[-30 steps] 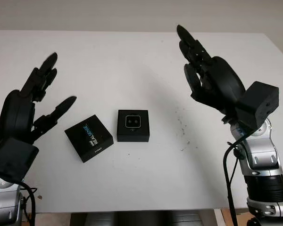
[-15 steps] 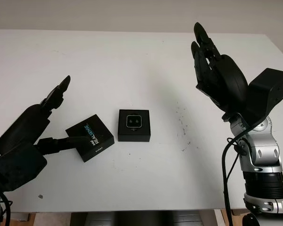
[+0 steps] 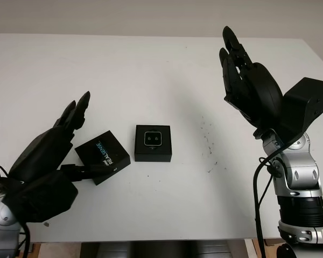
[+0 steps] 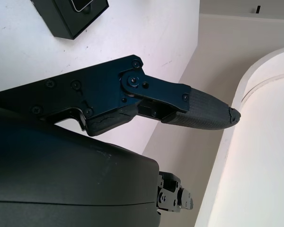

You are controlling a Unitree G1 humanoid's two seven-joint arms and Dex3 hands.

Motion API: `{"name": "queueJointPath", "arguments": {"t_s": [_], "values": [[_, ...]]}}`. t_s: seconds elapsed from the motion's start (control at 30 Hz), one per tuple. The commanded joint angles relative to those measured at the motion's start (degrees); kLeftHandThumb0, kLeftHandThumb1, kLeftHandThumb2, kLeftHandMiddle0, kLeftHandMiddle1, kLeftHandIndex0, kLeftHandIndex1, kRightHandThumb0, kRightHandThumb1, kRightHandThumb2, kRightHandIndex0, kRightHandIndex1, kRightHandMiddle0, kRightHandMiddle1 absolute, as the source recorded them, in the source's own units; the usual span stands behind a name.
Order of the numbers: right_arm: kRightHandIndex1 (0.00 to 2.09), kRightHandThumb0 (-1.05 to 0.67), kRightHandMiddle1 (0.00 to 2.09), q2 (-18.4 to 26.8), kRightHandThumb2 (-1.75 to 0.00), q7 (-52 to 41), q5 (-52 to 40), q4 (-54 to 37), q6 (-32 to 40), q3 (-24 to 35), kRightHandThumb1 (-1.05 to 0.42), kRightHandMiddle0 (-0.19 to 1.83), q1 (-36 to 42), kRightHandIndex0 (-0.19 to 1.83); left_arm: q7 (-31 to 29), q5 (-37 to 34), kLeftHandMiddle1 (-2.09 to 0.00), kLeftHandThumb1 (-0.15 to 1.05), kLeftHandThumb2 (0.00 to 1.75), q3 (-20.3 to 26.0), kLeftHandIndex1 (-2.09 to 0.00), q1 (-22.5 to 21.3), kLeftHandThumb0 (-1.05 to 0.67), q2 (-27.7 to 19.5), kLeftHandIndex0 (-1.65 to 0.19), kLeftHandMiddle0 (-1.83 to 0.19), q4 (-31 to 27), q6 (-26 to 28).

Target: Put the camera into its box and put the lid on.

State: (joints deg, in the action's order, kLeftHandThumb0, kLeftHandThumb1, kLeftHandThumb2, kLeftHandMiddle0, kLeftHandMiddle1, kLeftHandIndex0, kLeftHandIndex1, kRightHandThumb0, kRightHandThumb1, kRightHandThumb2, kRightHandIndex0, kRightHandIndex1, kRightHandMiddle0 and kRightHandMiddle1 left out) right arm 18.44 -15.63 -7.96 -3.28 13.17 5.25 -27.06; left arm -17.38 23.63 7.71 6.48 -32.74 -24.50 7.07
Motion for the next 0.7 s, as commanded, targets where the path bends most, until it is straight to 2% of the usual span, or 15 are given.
{"name": "queueJointPath", "arguments": {"t_s": [0.0,0.53,0.67], "values": [[0.04,-0.77,0.04,0.0,-0.71,0.2,-0.3,-1.2,0.2,0.6,-1.05,-0.16,0.1,-0.18,0.1,0.7,-0.01,0.95,0.06,-0.9,0.00,-0.5,-0.97,0.4,0.19,0.19,-0.1,0.4],[0.05,-0.76,0.05,-0.2,-0.70,0.9,-0.1,-1.7,0.9,0.4,-1.05,-0.15,0.5,-0.17,-2.6,3.8,-0.06,0.88,0.04,-4.2,-0.04,-2.1,-0.92,-0.8,0.15,0.15,1.2,3.4],[0.05,-0.73,0.05,-0.4,-0.70,1.2,0.0,-2.1,0.9,0.3,-1.05,-0.15,0.6,-0.17,-0.6,7.7,-0.08,0.82,0.03,-5.7,-0.07,-2.2,-0.78,-1.1,0.10,0.08,2.4,2.3]]}}
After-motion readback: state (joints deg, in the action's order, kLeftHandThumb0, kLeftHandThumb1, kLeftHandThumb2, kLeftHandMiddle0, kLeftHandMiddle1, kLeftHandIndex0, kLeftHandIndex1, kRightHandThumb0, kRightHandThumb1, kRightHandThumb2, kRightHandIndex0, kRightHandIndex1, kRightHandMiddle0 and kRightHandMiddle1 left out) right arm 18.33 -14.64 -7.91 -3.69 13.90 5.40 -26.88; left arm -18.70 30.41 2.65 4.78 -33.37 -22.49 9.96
